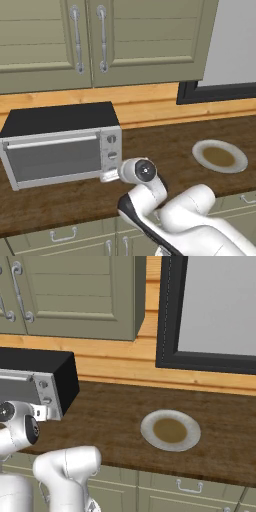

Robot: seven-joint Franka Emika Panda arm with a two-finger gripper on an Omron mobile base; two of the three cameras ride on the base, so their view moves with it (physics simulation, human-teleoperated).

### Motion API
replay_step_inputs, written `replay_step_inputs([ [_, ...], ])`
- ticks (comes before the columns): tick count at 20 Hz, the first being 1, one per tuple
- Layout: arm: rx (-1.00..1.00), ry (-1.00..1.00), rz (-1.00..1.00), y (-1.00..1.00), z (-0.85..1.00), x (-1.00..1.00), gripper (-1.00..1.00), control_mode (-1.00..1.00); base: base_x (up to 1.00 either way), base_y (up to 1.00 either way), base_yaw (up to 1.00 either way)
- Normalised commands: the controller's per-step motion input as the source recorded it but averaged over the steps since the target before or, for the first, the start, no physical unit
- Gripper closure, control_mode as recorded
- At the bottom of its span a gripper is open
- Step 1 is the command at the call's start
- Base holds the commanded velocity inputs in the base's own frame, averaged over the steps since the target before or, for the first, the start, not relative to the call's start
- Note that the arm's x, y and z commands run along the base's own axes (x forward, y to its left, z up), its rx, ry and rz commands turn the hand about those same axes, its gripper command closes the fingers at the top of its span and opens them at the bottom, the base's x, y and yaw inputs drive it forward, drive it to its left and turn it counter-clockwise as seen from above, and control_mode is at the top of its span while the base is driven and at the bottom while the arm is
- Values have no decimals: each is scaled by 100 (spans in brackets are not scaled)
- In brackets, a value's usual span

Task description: Pick up the kebab skewer and baguette bread, and place them inside the toaster oven. Close the toaster oven door and start by setting the timer.

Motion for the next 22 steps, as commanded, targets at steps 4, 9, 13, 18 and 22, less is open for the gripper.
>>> replay_step_inputs([
  [4,0,-10,0,-6,-21,33,-100,-100,0,0,0],
  [9,0,-6,0,-7,-30,33,-100,-100,0,0,0],
  [13,2,-3,0,-5,-34,28,-100,-100,0,0,0],
  [18,3,-2,0,-3,-31,5,-100,-100,0,0,0],
  [22,2,-3,0,-9,-40,11,-100,-100,0,0,0],
])
